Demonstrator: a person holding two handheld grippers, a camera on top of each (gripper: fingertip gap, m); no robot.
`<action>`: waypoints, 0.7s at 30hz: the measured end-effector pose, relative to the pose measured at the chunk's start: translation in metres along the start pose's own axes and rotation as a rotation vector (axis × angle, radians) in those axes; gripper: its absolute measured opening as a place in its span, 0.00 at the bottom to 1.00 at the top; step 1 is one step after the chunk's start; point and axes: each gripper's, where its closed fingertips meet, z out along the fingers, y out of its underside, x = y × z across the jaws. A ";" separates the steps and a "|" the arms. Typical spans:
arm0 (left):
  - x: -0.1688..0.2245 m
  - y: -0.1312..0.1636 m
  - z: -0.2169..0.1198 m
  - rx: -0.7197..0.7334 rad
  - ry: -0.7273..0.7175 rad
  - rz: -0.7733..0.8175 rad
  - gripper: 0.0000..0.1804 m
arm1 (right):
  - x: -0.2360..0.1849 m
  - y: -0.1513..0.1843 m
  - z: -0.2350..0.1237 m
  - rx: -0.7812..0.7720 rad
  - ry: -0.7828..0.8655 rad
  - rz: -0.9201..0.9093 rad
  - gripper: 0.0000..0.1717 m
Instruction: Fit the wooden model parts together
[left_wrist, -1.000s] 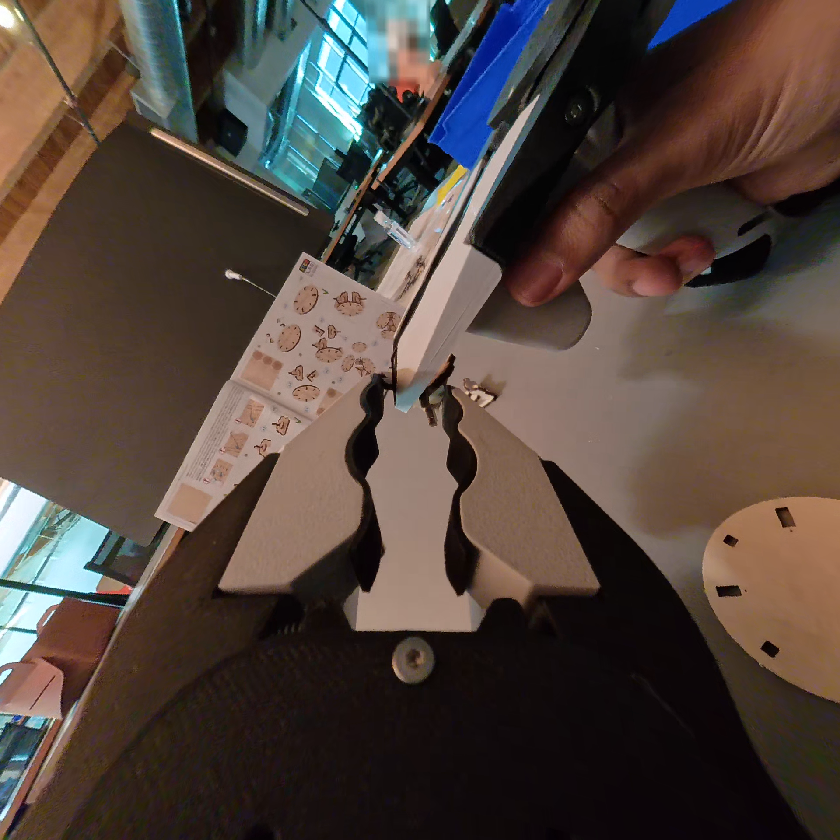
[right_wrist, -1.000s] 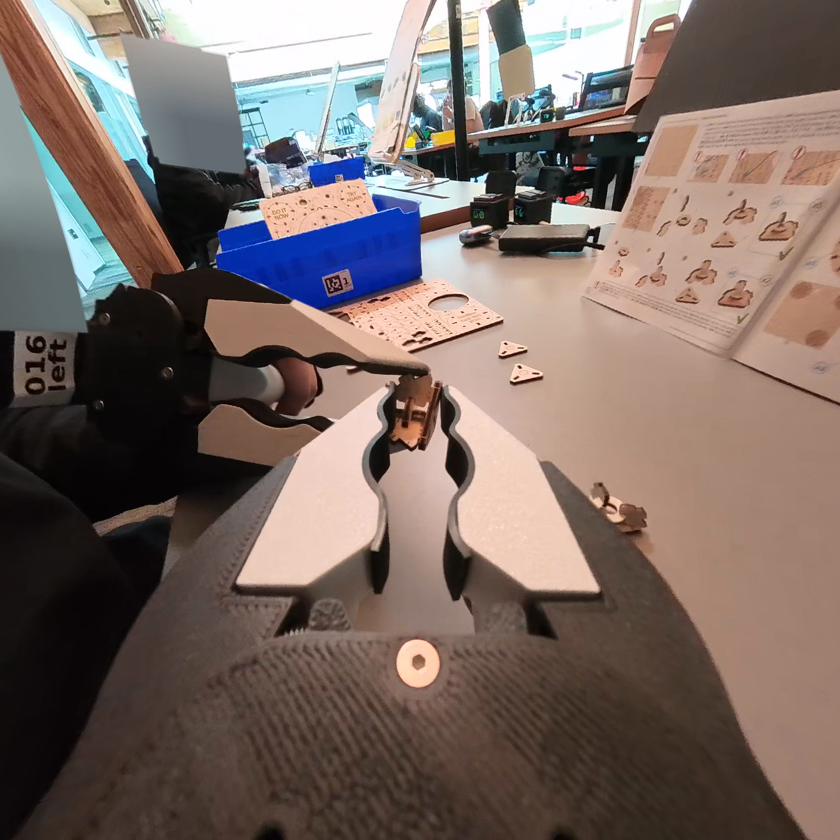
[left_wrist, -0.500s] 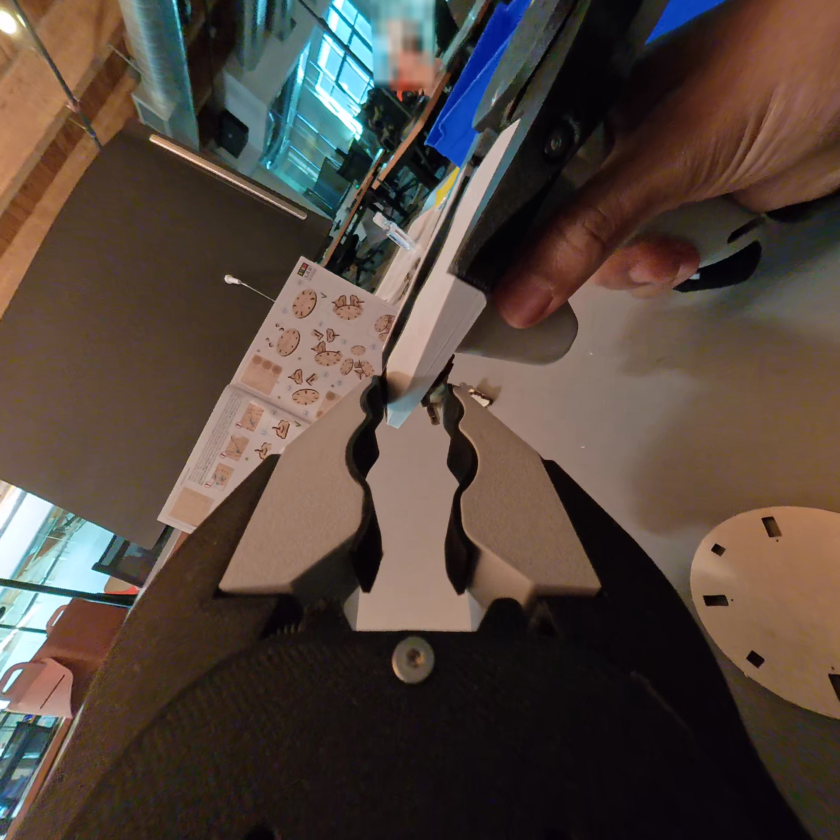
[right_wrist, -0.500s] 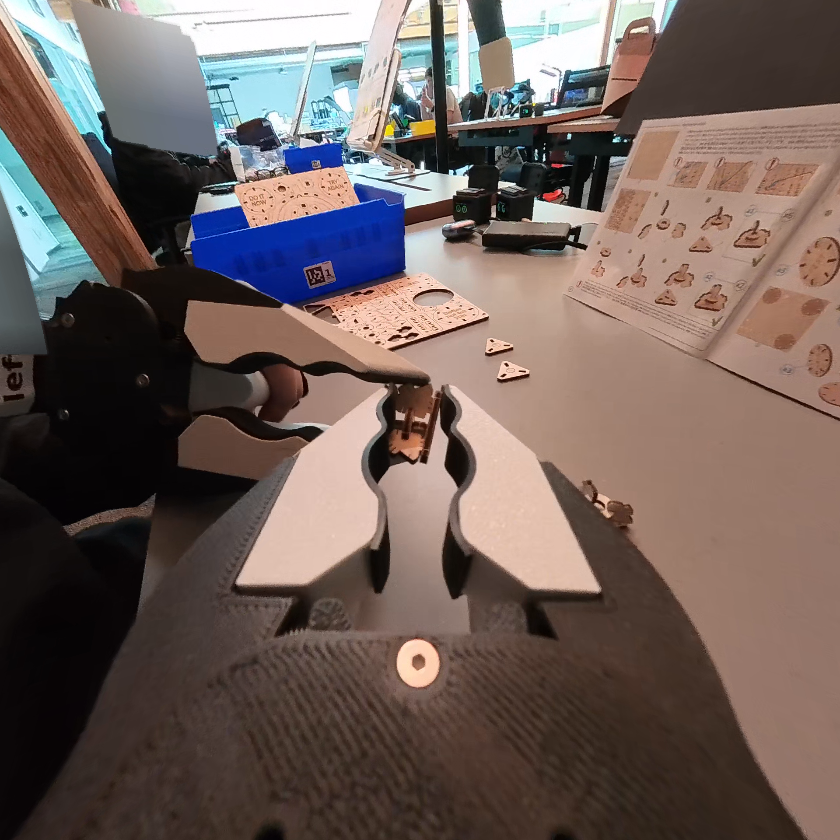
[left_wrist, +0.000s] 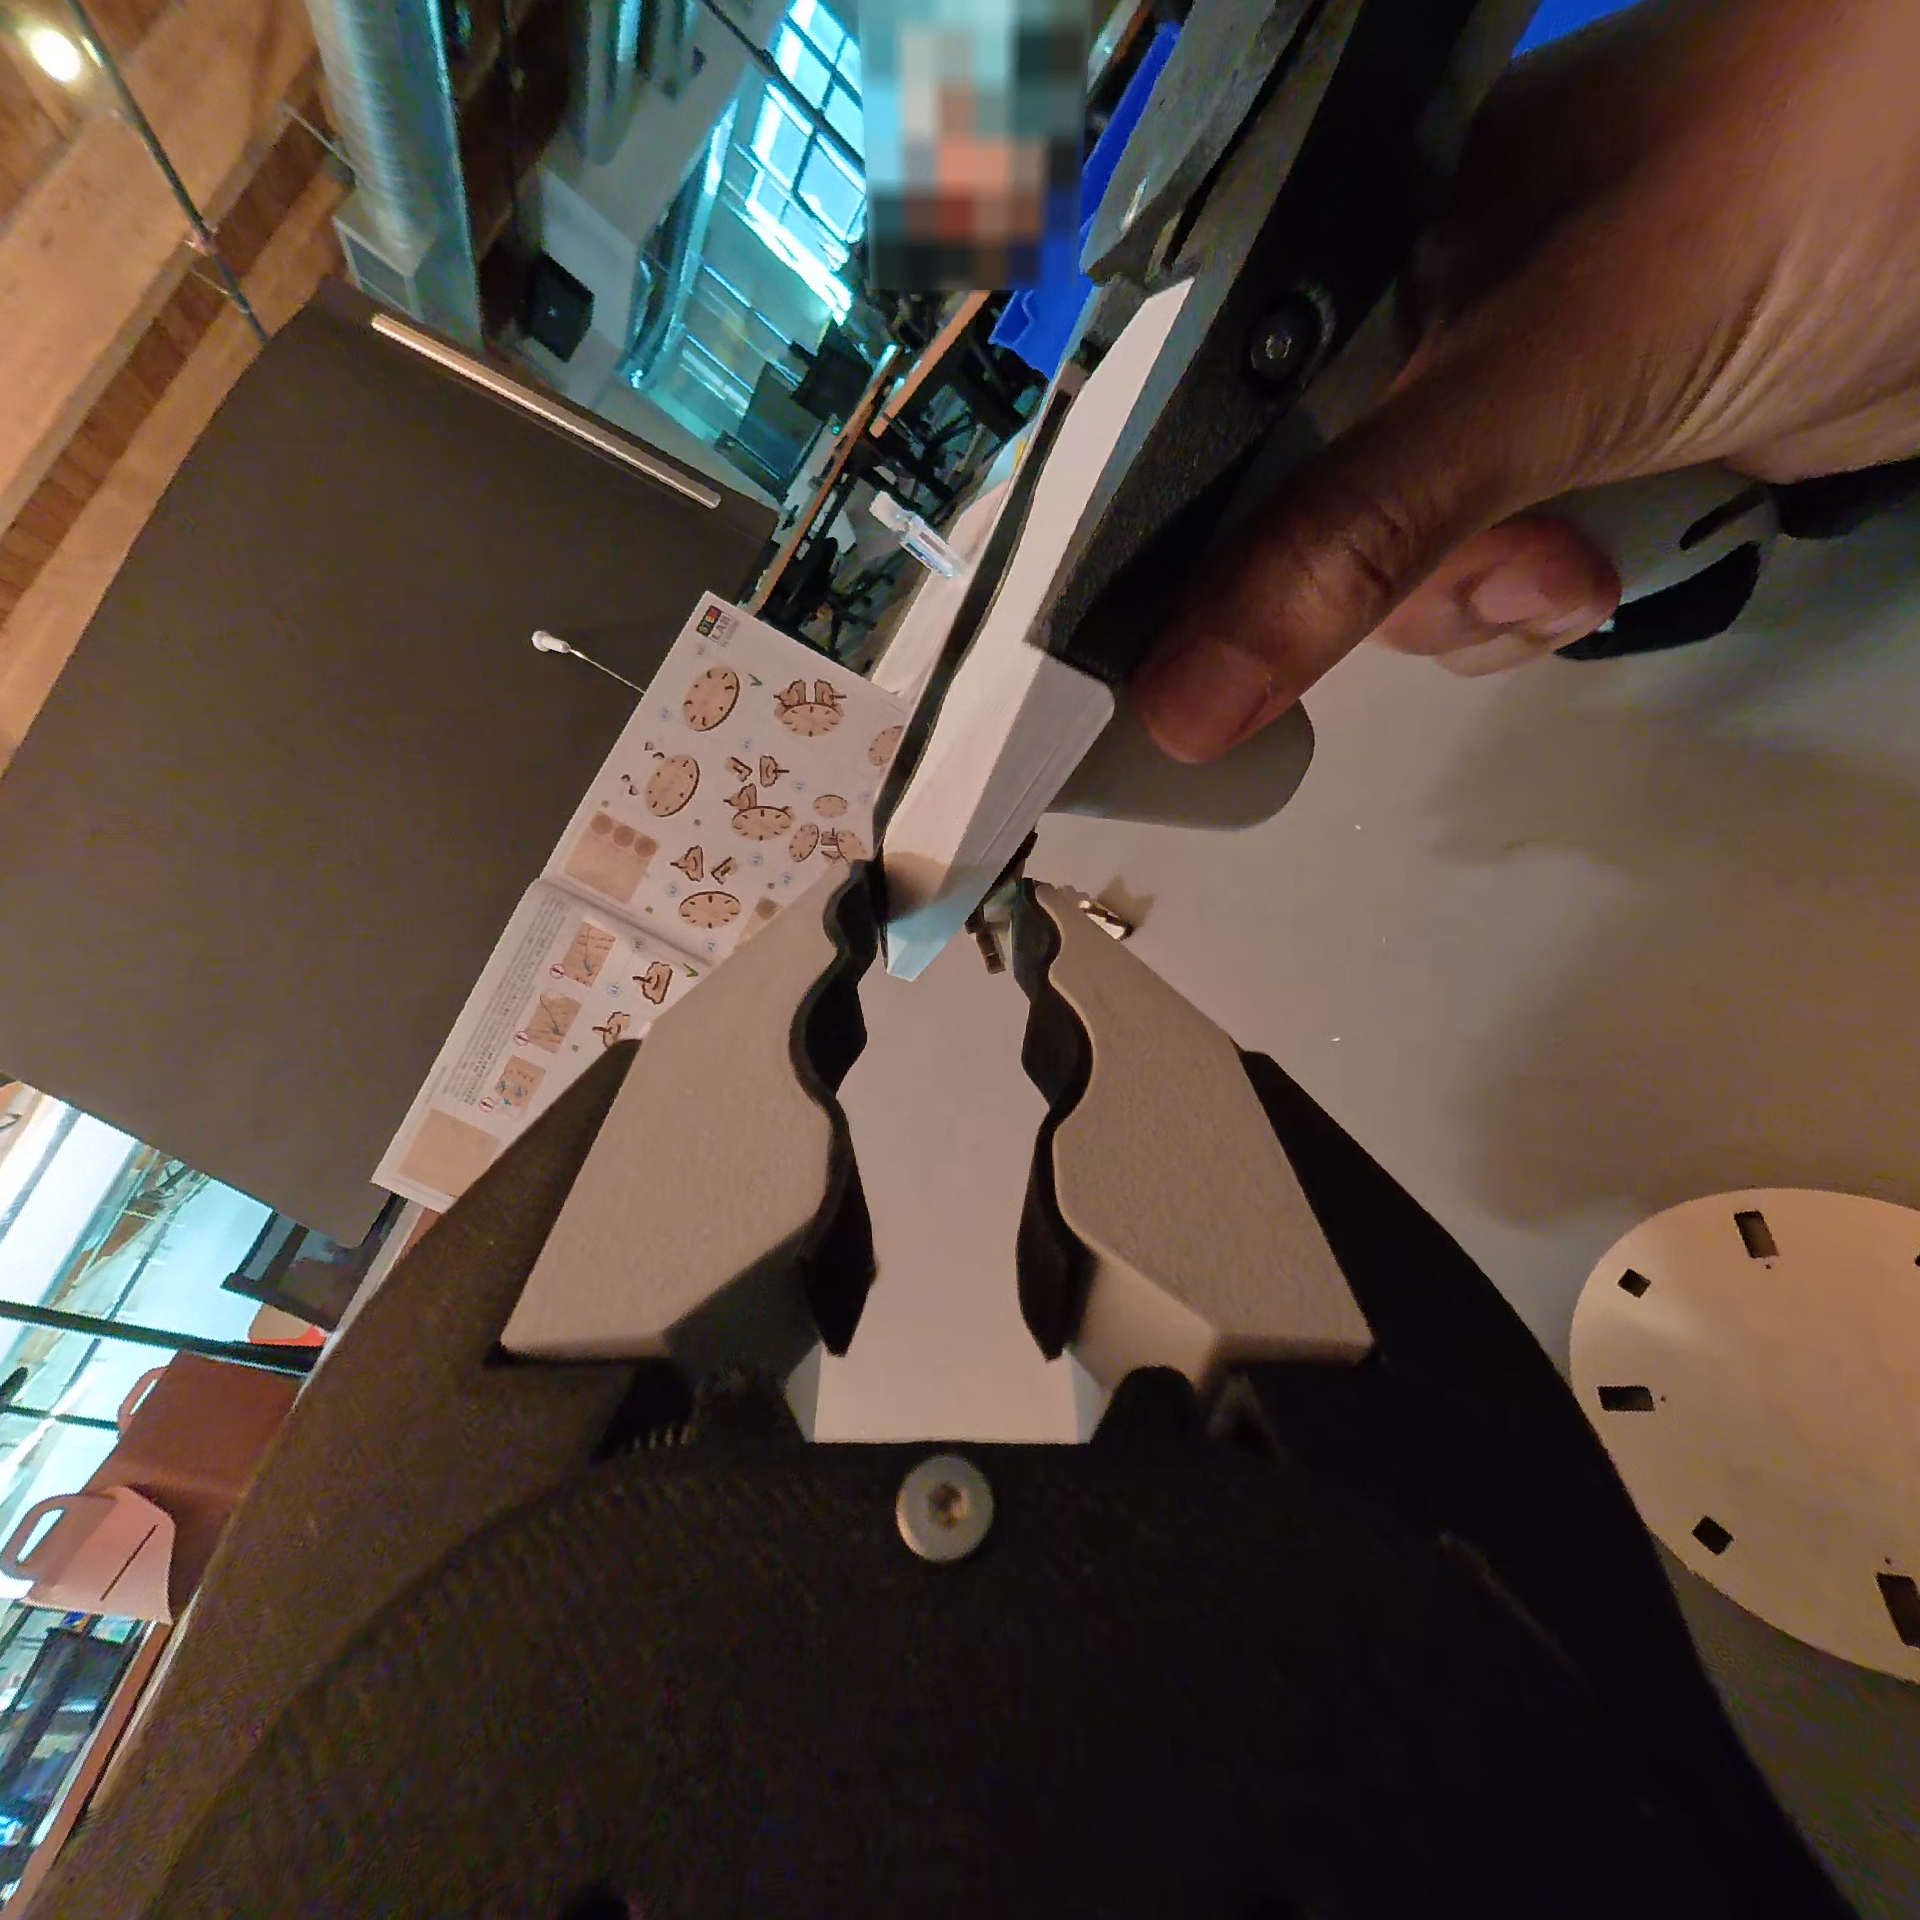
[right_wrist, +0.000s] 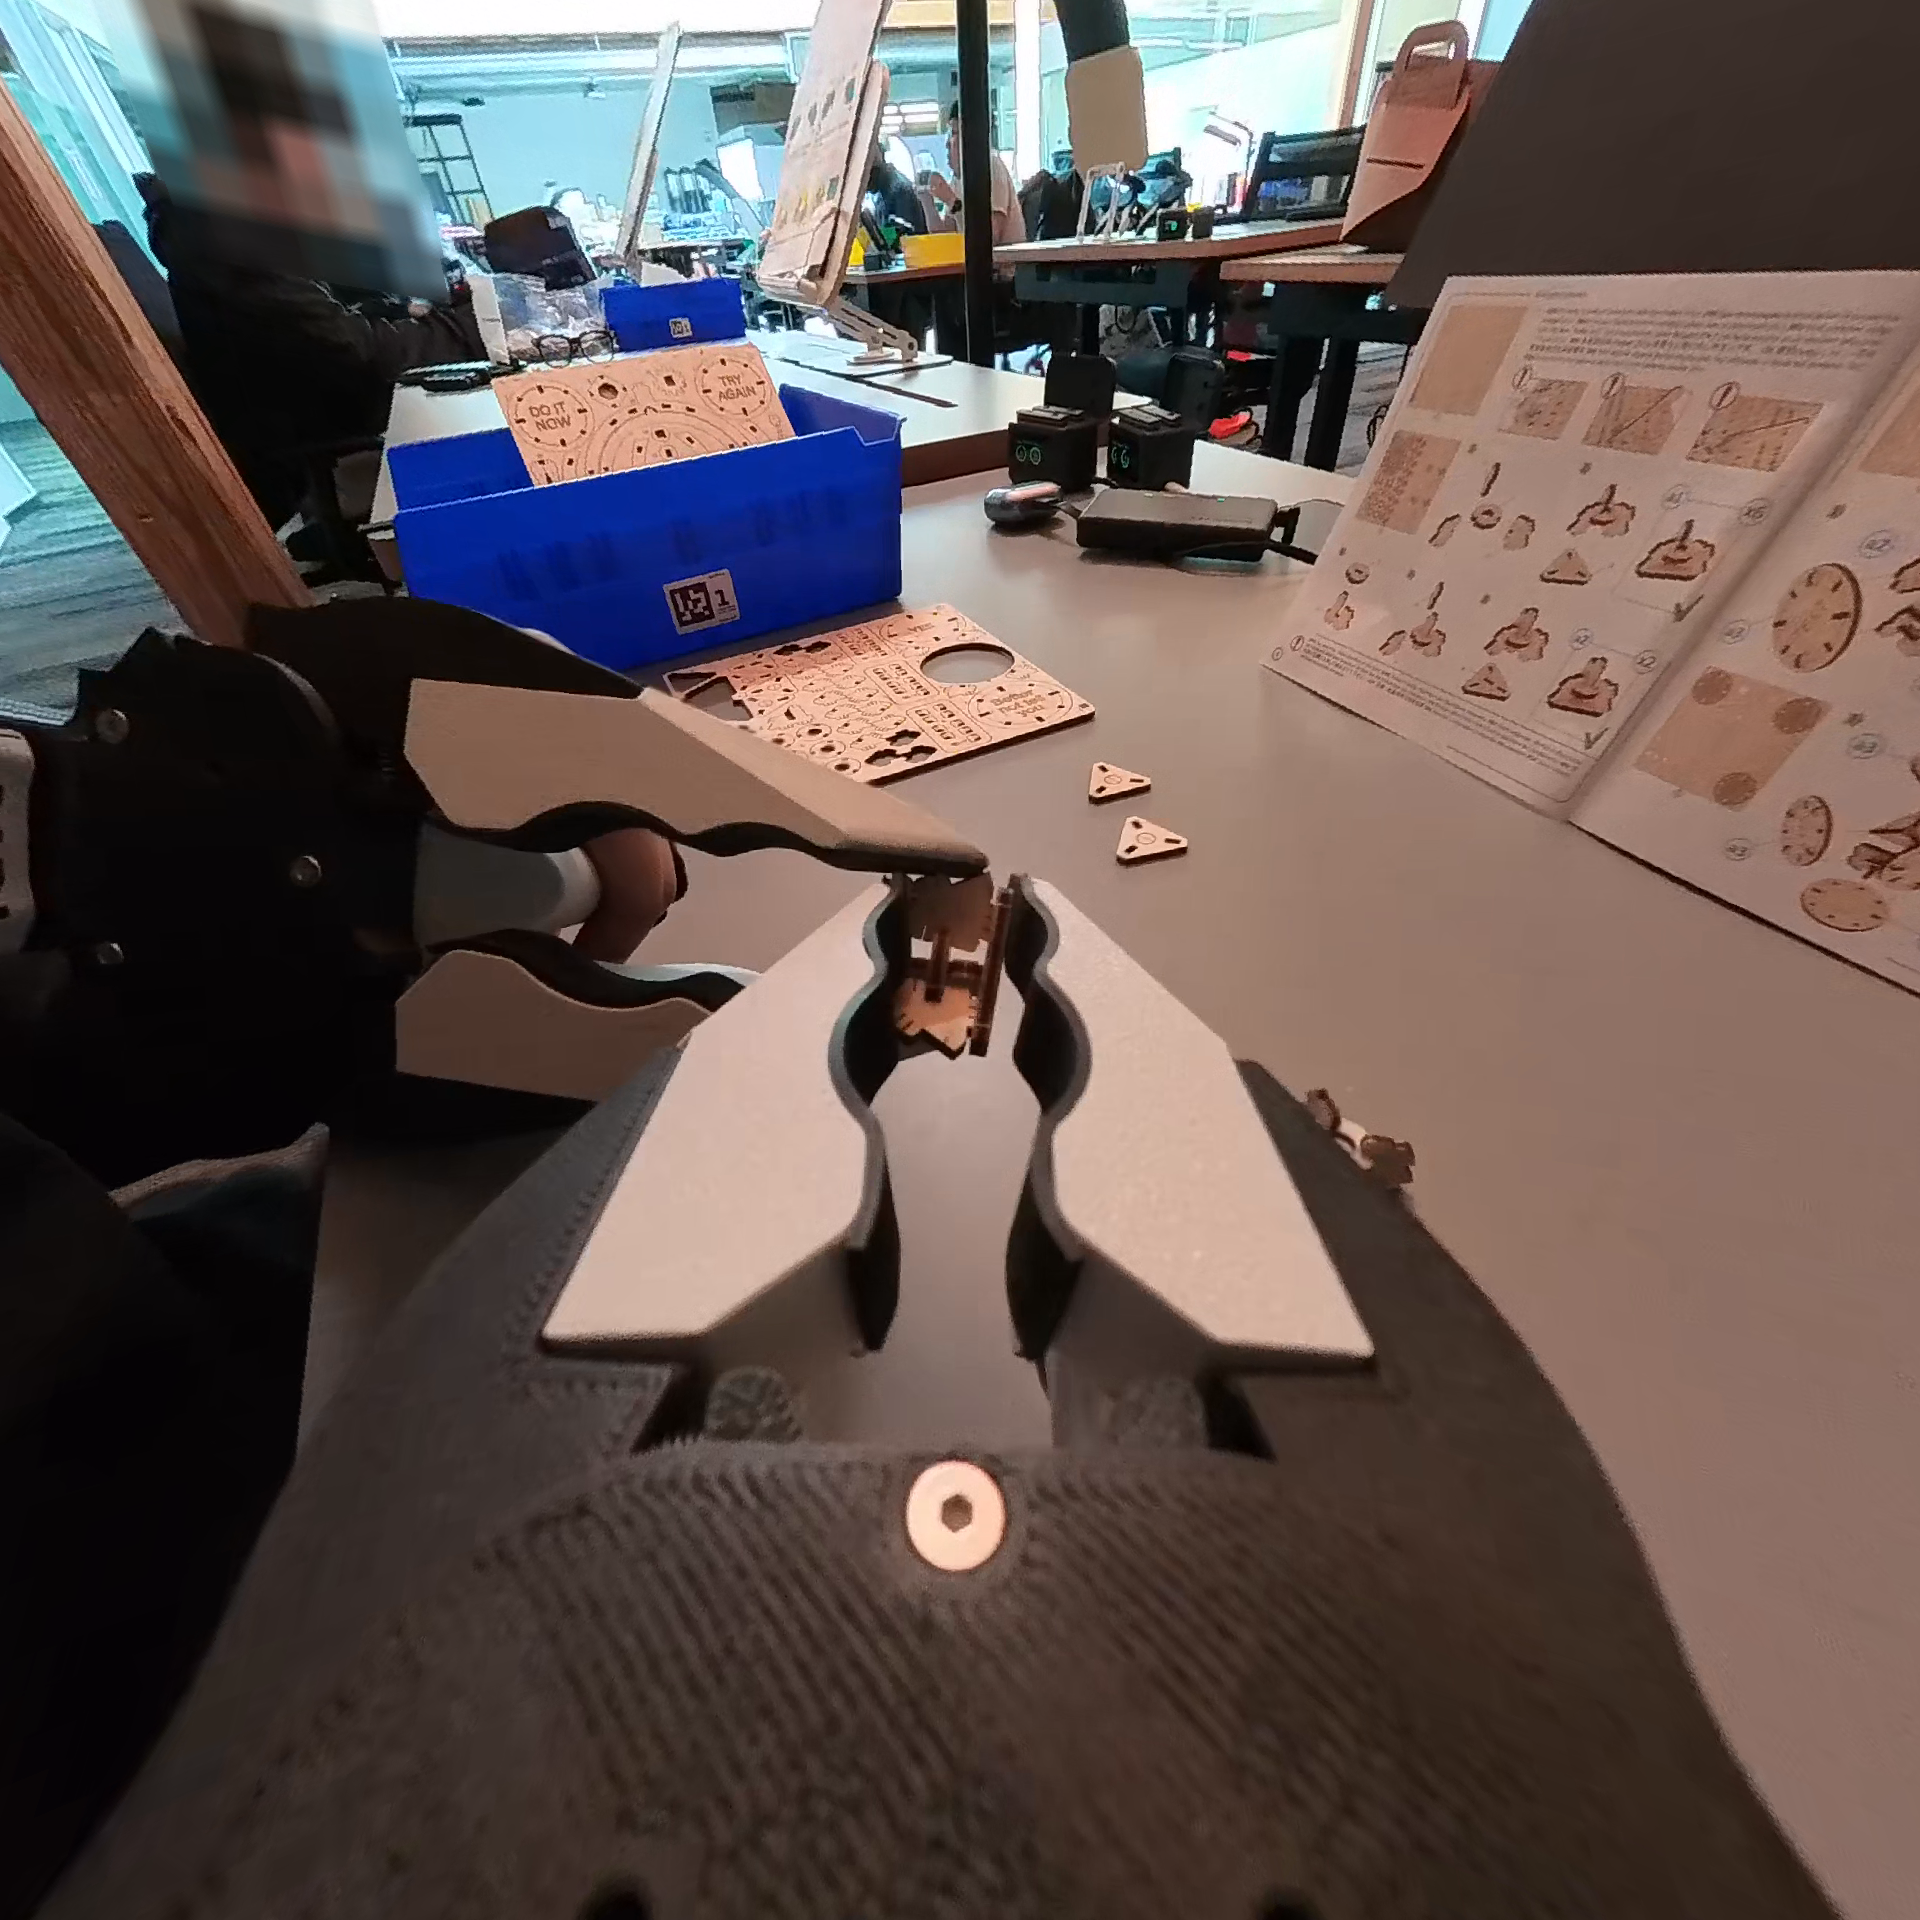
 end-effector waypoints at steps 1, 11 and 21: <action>0.001 0.001 0.001 -0.006 0.003 0.004 0.14 | 0.000 0.002 0.000 -0.010 -0.004 0.001 0.10; 0.002 0.006 0.003 -0.019 0.004 0.054 0.14 | 0.009 0.003 0.002 0.030 0.053 -0.031 0.22; 0.003 0.005 0.003 0.004 0.025 0.031 0.14 | 0.010 0.004 -0.002 0.039 -0.010 0.031 0.21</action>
